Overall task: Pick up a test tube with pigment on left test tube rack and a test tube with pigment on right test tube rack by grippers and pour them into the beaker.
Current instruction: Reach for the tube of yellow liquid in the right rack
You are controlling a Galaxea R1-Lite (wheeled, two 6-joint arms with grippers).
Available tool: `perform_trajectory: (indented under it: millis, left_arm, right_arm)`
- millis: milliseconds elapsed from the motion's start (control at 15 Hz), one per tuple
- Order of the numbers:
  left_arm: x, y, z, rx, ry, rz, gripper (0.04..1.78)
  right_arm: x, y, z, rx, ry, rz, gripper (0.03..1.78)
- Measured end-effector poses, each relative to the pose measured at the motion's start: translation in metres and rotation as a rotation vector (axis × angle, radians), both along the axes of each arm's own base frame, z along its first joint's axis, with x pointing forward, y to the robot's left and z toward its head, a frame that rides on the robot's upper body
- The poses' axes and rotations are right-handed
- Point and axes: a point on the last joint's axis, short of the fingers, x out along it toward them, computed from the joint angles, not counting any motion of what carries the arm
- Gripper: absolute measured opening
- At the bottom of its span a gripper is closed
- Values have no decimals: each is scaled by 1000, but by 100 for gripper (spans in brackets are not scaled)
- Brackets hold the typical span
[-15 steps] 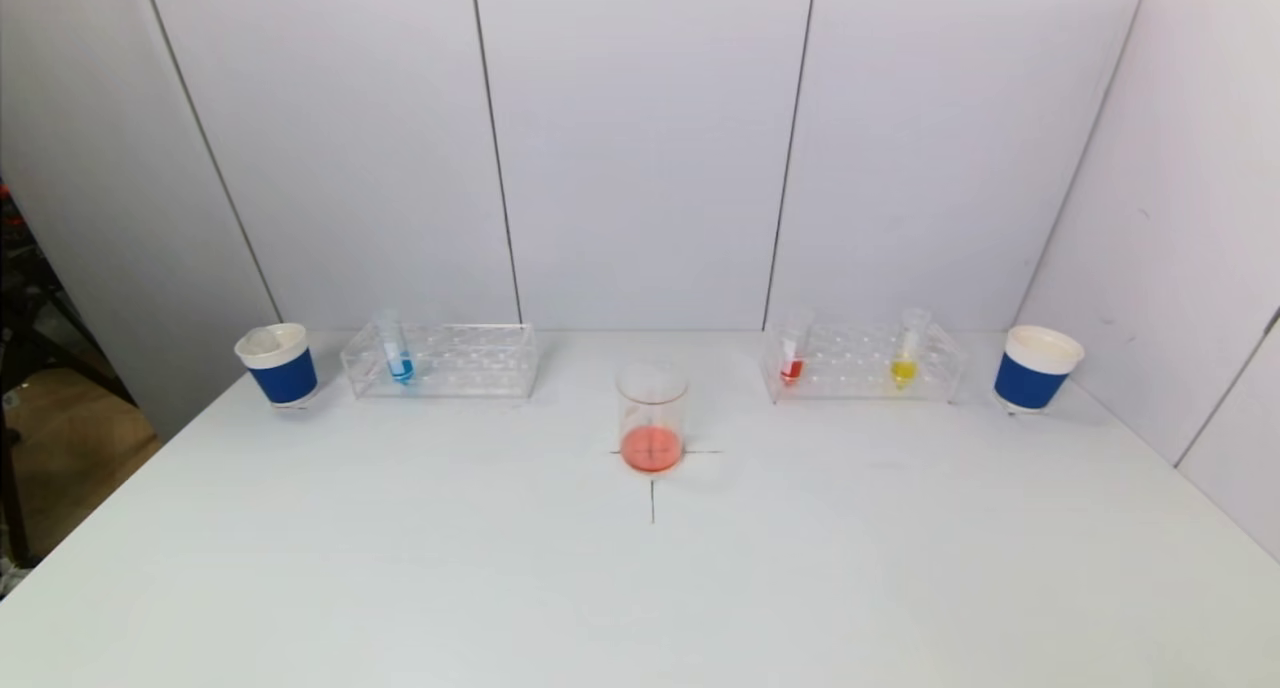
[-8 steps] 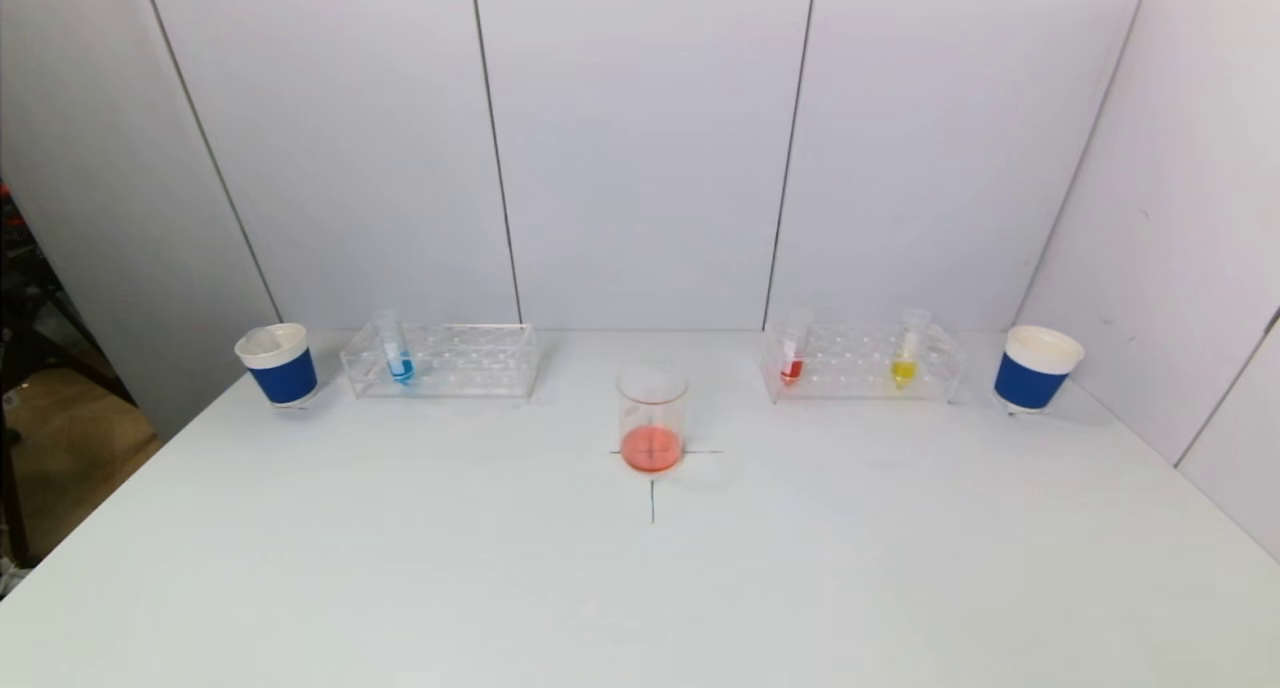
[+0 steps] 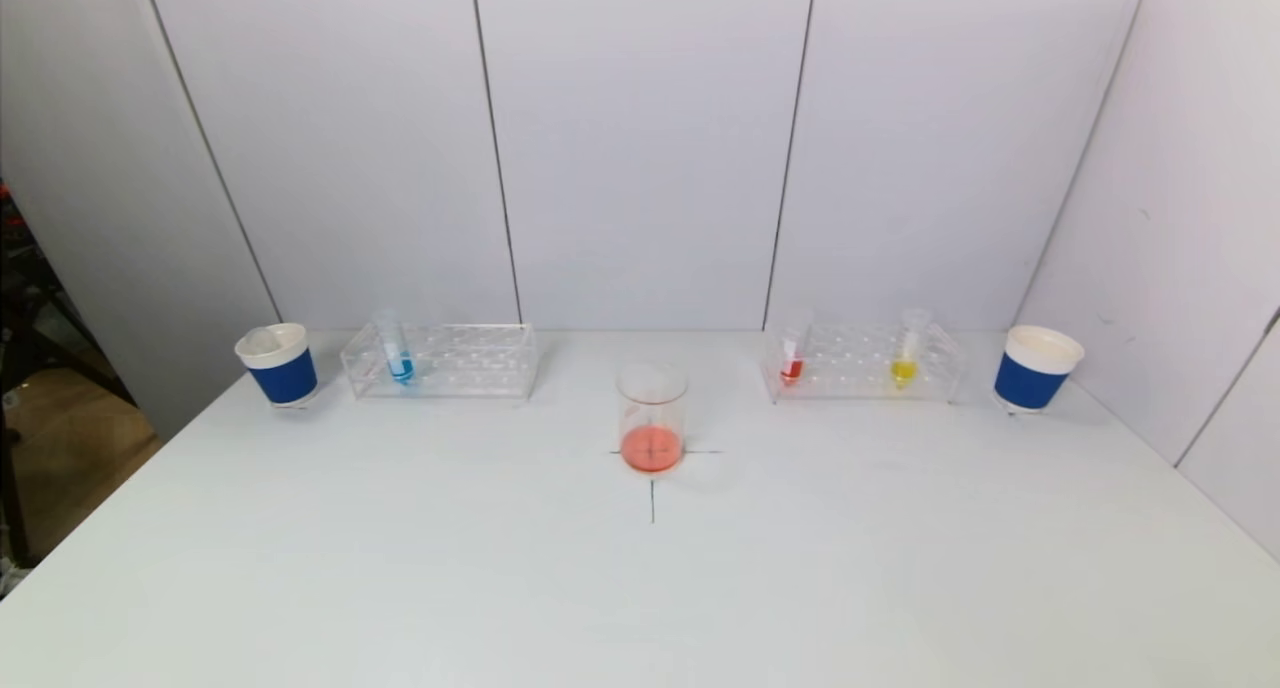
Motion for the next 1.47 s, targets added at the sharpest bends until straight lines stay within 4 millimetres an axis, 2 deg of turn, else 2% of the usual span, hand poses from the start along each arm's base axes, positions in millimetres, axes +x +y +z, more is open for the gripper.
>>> perform_trajectory:
  millis: [333, 467, 667, 800, 1000, 1200, 1467]
  left_arm:
    - [0, 0, 0, 0, 0, 0, 177]
    - [0, 0, 0, 0, 0, 0, 177]
    - [0, 0, 0, 0, 0, 0, 177]
    - [0, 0, 0, 0, 0, 0, 177]
    - [0, 0, 0, 0, 0, 0, 177]
    - [0, 0, 0, 0, 0, 0, 177]
    - [0, 0, 0, 0, 0, 0, 177]
  right_arm:
    - [0, 0, 0, -11, -3, -2, 177]
    - [-2, 0, 8, -14, -28, 6, 177]
    - [-13, 1, 39, -29, -107, 23, 177]
    - [-18, 1, 69, -37, -155, 24, 177]
    - [-15, 1, 115, -41, -182, 25, 177]
    - [3, 1, 157, -39, -167, 28, 177]
    - [53, 1, 190, -36, -146, 28, 177]
